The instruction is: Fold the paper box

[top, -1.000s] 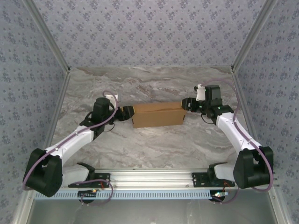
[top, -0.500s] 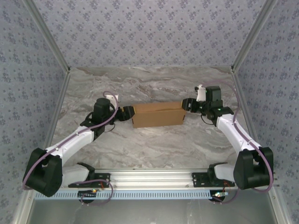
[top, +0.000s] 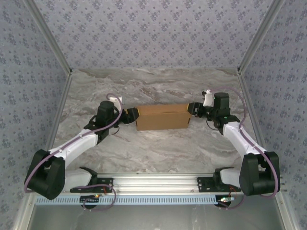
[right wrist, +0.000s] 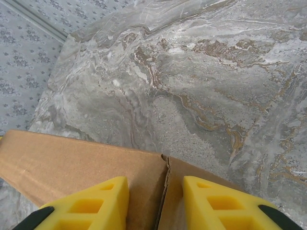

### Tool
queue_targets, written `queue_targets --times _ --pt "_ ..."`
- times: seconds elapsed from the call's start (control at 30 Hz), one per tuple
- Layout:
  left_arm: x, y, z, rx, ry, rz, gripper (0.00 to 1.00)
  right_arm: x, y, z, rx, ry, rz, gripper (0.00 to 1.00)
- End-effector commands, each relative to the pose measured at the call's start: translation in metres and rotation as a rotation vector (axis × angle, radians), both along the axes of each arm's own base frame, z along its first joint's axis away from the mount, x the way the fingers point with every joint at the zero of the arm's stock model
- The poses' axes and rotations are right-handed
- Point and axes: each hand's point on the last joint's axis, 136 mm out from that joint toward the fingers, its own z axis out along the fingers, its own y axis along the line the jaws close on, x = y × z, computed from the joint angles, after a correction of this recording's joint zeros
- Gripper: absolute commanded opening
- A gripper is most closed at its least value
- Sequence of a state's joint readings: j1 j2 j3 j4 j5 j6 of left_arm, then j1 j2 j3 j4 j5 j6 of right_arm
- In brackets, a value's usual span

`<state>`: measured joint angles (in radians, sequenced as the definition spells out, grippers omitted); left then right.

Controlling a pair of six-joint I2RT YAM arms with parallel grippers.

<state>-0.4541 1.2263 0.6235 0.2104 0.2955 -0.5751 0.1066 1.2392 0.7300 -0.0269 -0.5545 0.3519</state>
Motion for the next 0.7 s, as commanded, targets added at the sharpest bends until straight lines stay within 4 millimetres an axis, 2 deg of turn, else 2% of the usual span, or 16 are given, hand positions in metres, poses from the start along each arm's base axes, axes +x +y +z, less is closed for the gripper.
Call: queue_targets --times 0.0,0.1,0.4,0.5,0.67 --pt "-0.022 0.002 -0.042 0.086 0.143 -0.026 0.61 -0.039 -0.006 -0.054 -0.045 0.26 -0.006 0.35" --pt "-0.022 0.002 -0.041 0.086 0.14 -0.023 0.6 -0.039 -0.006 -0.052 -0.045 0.253 -0.005 0.33" --pt "-0.033 0.001 -0.073 0.093 0.214 -0.029 0.54 -0.054 -0.006 -0.092 -0.035 0.337 -0.013 0.28" --pt "-0.031 0.0 -0.068 0.089 0.201 -0.031 0.51 -0.052 -0.005 -0.087 -0.023 0.331 -0.01 0.26" --pt "-0.026 0.0 -0.051 0.086 0.162 -0.025 0.49 -0.044 -0.005 -0.066 -0.025 0.281 -0.014 0.26"
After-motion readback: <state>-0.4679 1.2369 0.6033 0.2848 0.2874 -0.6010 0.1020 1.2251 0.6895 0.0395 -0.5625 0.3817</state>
